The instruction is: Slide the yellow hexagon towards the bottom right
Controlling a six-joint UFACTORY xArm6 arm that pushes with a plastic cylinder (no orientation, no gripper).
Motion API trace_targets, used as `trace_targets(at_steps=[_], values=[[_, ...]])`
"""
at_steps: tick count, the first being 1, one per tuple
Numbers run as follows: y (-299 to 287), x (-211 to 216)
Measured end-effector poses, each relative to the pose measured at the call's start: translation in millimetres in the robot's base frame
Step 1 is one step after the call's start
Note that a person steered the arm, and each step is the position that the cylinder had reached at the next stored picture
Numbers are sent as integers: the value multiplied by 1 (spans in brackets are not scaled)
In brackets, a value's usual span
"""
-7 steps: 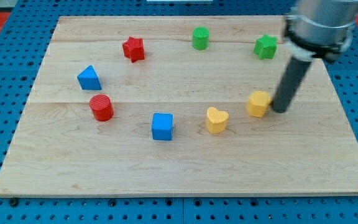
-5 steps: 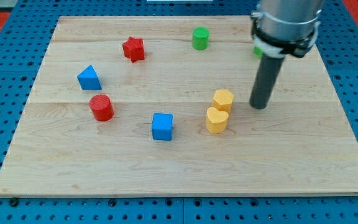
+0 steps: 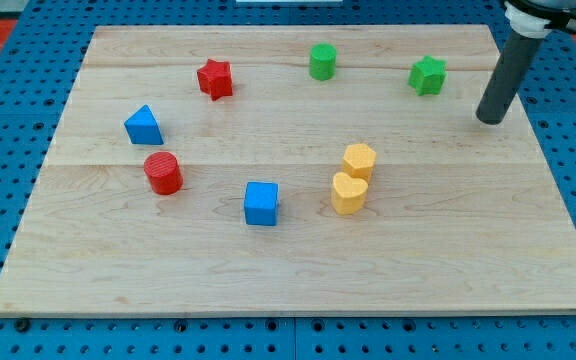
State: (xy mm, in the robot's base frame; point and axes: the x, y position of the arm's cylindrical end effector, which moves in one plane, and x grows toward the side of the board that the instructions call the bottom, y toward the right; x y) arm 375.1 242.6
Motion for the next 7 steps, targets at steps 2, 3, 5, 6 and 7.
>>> trace_targets(at_steps=[2, 3, 5, 6, 7], values=[[0, -4], [1, -15], [-49, -38], [-117, 8], [-128, 43]])
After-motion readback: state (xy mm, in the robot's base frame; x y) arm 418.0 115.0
